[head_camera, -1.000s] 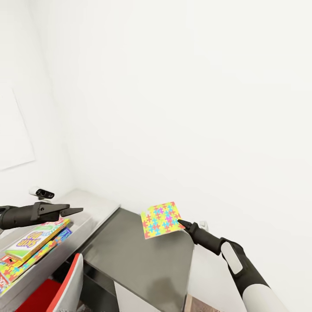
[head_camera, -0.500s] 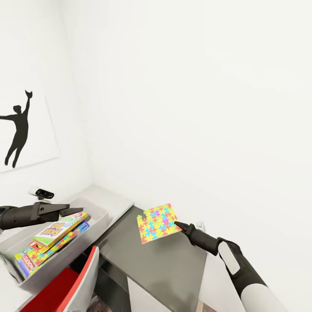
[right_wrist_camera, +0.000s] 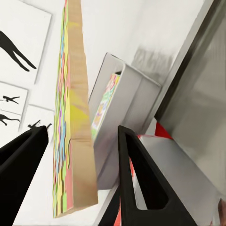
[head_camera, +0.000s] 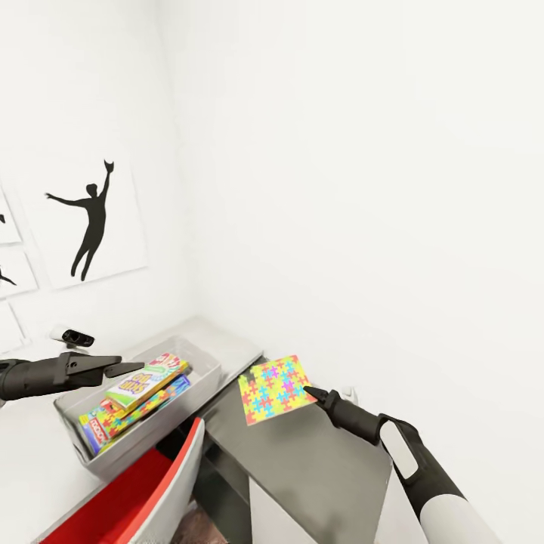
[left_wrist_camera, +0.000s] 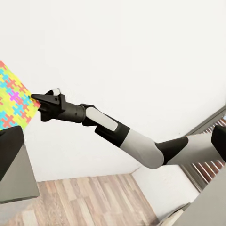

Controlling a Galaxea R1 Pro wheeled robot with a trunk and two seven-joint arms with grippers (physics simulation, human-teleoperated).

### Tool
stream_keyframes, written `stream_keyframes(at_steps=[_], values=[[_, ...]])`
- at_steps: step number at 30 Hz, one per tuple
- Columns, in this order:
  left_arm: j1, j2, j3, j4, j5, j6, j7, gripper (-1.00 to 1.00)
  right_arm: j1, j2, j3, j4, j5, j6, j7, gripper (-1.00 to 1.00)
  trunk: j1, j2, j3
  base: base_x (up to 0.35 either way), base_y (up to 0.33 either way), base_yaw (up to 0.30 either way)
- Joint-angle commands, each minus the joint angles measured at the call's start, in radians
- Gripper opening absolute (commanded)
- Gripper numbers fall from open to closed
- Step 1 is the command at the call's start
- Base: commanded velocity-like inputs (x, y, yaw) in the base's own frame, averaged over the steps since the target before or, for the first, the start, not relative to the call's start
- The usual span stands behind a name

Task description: Put all the toys in the child's room - the three board games (two on the bed and one on the table), the two jigsaw puzzles on the table, and the tennis ball on the table - inside the toy box on the table in the child's room.

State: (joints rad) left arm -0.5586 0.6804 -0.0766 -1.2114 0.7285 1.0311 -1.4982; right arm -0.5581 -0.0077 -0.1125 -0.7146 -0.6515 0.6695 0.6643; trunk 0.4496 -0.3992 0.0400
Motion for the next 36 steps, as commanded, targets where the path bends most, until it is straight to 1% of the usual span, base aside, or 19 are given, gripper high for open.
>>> stream_keyframes(at_steps=[1, 17, 21, 31, 34, 36], values=[[-0.001, 0.001, -0.003, 0.001, 0.002, 0.011, -0.004, 1.0, 0.0, 0.0, -0.002, 0.0, -0.004, 0.007, 0.002, -1.0, 0.0, -0.001, 0.0, 0.0, 0.0, 0.29], [-0.001, 0.001, -0.003, 0.004, 0.002, 0.008, -0.004, 1.0, 0.0, 0.0, -0.002, 0.0, -0.003, 0.005, 0.002, -1.0, 0.0, -0.001, 0.0, 0.0, 0.0, 0.288], [-0.001, 0.001, -0.003, 0.004, 0.002, 0.008, -0.004, 1.0, 0.0, 0.0, -0.003, 0.0, -0.003, 0.005, 0.003, -1.0, 0.0, -0.001, 0.0, 0.0, 0.0, 0.104], [-0.001, 0.001, -0.003, 0.005, 0.001, 0.007, -0.004, 1.0, 0.001, 0.0, -0.002, 0.0, -0.003, 0.003, 0.0, -1.0, 0.0, -0.001, 0.0, 0.0, 0.0, 0.013], [-0.001, 0.001, -0.002, 0.015, 0.001, 0.007, -0.004, 1.0, 0.001, 0.0, -0.002, -0.001, -0.003, -0.018, 0.002, -1.0, 0.0, -0.001, 0.002, 0.0, 0.0, 0.152], [-0.001, 0.001, 0.006, 0.03, 0.002, 0.007, -0.004, 1.0, 0.001, 0.0, -0.001, -0.001, -0.004, -0.03, 0.003, -1.0, 0.0, -0.001, 0.004, 0.0, 0.0, 0.215]])
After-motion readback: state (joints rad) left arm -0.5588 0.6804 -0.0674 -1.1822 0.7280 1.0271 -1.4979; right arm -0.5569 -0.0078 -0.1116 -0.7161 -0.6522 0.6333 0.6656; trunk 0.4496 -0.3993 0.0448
